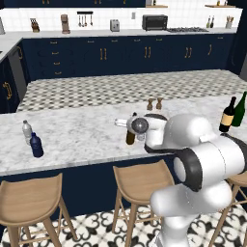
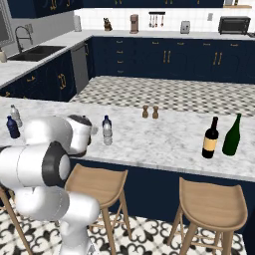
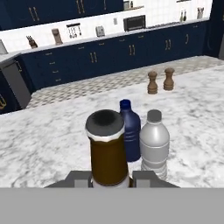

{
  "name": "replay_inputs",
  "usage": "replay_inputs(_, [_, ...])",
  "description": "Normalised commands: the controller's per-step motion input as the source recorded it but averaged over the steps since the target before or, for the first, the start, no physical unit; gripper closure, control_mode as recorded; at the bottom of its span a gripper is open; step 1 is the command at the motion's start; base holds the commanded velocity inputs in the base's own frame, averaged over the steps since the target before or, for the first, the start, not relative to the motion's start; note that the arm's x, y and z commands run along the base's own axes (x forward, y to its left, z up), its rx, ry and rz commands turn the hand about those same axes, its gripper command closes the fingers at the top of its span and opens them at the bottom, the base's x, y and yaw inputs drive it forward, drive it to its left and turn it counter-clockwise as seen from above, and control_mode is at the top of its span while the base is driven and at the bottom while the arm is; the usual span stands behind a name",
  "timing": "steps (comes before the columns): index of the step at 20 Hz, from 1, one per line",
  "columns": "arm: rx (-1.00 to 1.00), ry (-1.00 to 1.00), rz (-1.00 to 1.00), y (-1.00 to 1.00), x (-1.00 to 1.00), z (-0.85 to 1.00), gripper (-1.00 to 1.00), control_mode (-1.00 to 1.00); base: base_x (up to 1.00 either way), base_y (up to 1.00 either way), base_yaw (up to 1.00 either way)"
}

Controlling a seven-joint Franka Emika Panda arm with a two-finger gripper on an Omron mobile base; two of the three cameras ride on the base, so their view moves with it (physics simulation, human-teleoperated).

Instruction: Move the plastic bottles in the middle to the plastics group, and the glass bottles in the middle to the glass group.

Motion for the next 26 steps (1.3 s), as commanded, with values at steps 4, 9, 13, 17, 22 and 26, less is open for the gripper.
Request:
replay_inputs(4, [0.00,0.12,0.00,-0.76,-0.14,0.66,1.00,-1.00,0.00,0.00,0.00])
replay_inputs(9, [0.00,0.11,0.00,-0.88,-0.08,0.49,1.00,-1.00,0.00,0.00,0.00])
replay_inputs(13, [-0.01,0.12,0.00,-0.95,-0.04,0.37,1.00,-1.00,0.00,0.00,0.00])
replay_inputs(17, [-0.03,0.09,0.00,-0.94,0.00,0.21,1.00,-1.00,0.00,0.00,0.00])
replay_inputs(22, [-0.08,0.05,0.00,-0.96,0.00,0.00,1.00,-1.00,0.00,0.00,0.00])
replay_inputs(26, [-0.12,0.01,-0.01,-0.84,-0.07,0.00,1.00,-1.00,0.00,0.00,0.00])
